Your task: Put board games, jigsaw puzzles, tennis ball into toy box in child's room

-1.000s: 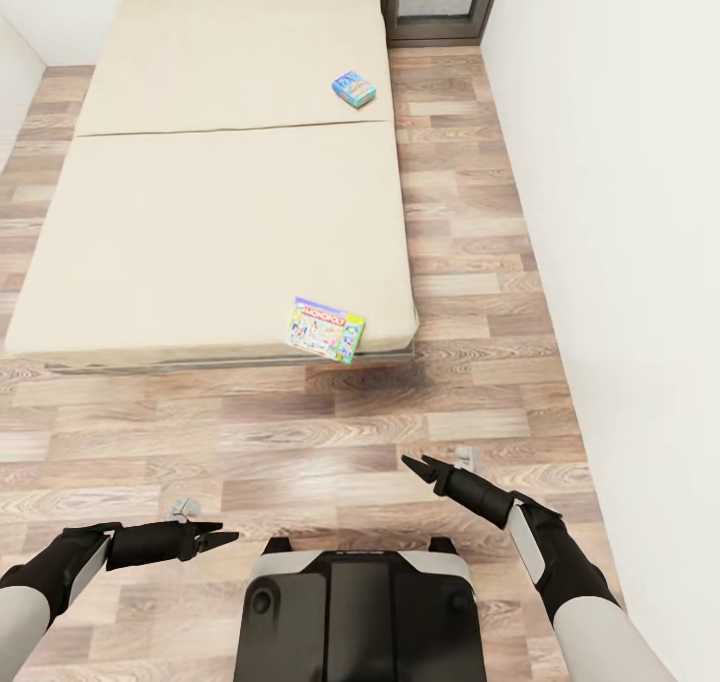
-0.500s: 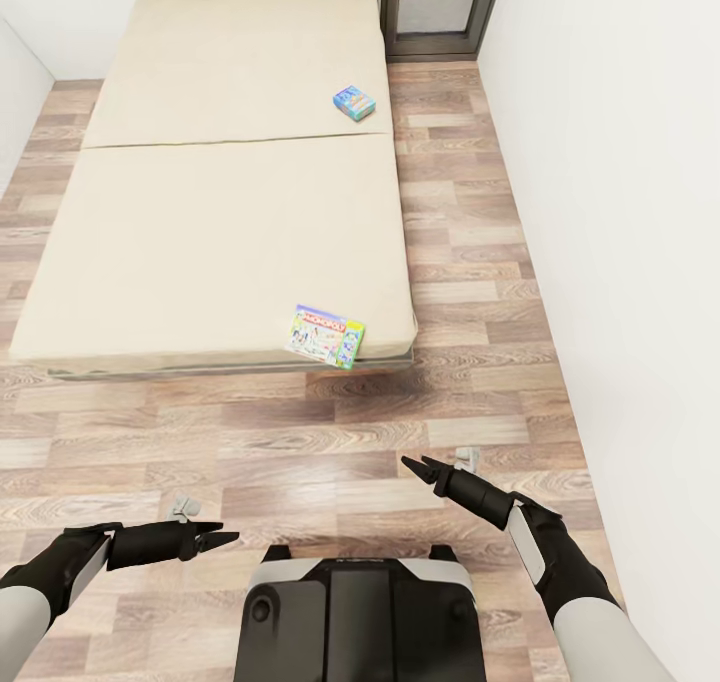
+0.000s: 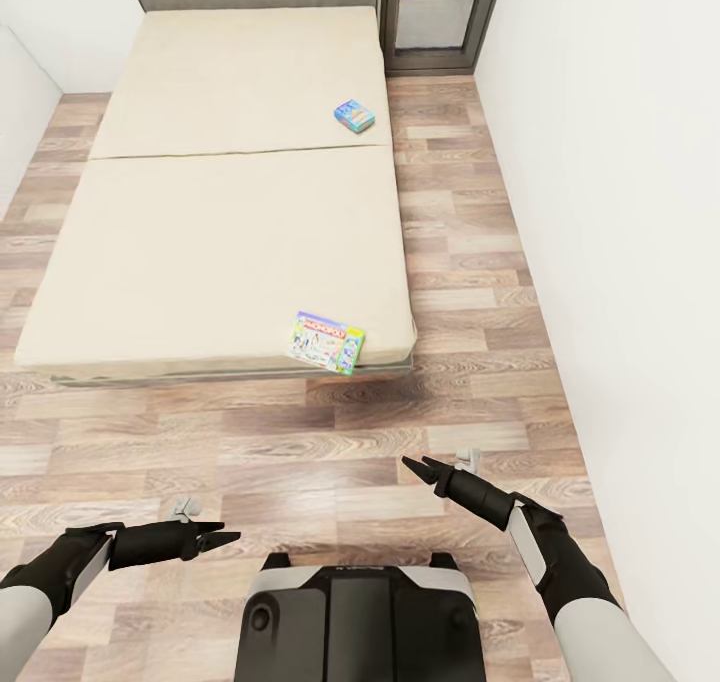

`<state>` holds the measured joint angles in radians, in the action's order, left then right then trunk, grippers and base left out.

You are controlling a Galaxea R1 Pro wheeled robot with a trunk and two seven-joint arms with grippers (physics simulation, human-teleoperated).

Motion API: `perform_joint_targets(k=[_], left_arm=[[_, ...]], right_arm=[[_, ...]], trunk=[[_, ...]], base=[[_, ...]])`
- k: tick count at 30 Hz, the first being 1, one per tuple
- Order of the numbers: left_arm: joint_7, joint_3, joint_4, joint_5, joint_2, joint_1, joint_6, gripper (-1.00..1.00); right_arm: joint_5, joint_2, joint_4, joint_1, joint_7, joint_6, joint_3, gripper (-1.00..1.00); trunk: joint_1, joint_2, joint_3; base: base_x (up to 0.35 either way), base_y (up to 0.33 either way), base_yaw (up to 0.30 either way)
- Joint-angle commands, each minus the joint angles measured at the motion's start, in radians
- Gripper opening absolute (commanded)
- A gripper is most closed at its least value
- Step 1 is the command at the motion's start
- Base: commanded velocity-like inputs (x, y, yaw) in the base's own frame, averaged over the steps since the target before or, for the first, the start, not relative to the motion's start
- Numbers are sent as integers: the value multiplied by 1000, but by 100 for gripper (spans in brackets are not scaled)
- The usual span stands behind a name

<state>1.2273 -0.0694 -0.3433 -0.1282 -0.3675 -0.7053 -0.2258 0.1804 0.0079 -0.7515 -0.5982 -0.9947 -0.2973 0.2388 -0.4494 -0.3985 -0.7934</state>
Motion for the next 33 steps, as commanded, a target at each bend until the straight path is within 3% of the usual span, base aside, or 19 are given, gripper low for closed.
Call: perform_joint_targets(k=[1,33], left_arm=[[1,-7,0,-10,-1,0,-10,100],[1,-7,0,-9,-1,0,-10,100]], right_arm=[[4,1,0,0,-4,-9,3,100],[4,1,0,1,-4,-9,2,100]], trunk=[[-1,-1,1],[-1,-1,54]], base=[[0,0,0],[0,0,0]])
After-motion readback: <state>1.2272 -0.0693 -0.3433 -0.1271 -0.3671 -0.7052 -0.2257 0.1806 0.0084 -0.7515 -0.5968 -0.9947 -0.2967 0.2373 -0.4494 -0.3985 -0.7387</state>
